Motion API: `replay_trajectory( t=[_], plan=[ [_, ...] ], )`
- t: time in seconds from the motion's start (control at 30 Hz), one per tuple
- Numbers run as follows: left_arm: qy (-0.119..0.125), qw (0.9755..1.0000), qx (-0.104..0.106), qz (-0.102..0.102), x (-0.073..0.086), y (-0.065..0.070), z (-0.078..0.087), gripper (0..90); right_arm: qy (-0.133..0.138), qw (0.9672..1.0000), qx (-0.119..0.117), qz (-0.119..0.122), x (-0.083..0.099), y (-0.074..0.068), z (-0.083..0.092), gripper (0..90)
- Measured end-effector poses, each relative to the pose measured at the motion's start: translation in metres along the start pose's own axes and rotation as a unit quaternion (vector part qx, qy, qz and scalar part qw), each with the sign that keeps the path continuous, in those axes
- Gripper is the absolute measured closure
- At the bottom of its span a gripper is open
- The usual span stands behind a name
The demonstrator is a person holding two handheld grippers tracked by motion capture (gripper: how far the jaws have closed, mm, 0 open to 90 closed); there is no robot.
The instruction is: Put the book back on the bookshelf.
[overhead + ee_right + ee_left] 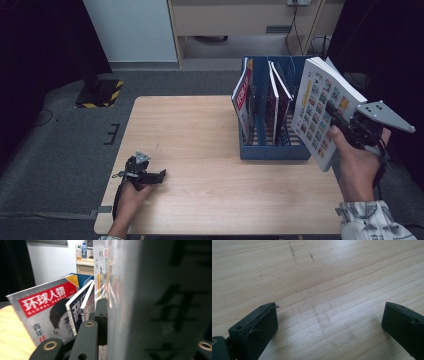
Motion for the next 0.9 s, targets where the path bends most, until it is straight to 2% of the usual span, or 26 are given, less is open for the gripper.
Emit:
replay_trajectory(
  t=[0.23, 0.37, 0.53, 0.7, 0.9],
  plan=[
    [0.000, 1.0000, 0.000, 0.000, 0.000, 0.000, 0.000, 0.0, -0.006, 0.9999, 0.011, -0.009, -0.003, 0.005, -0.019, 74.0],
    [0.000, 1.0000, 0.000, 0.000, 0.000, 0.000, 0.000, 0.0, -0.009, 0.9996, 0.016, -0.023, -0.004, 0.009, -0.031, 73.9],
    [0.000, 1.0000, 0.000, 0.000, 0.000, 0.000, 0.000, 0.0, -0.017, 0.9994, 0.019, -0.024, -0.005, 0.011, -0.043, 73.9],
    [0.000, 1.0000, 0.000, 0.000, 0.000, 0.000, 0.000, 0.0, -0.020, 0.9993, 0.021, -0.024, -0.008, 0.012, -0.050, 73.9],
    [0.000, 1.0000, 0.000, 0.000, 0.000, 0.000, 0.000, 0.0, -0.023, 0.9988, 0.019, -0.039, -0.009, 0.016, -0.061, 73.9]
  ],
)
Point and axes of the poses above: each handheld gripper's, and its own axes: z roughly backward along the jaws, x roughly out of its underside, y roughly to its right, the point moved 8 cm from there along -z, roughly forward along the jaws, and after that the axes turned 12 degrees about -y, right-handed, at the moved point
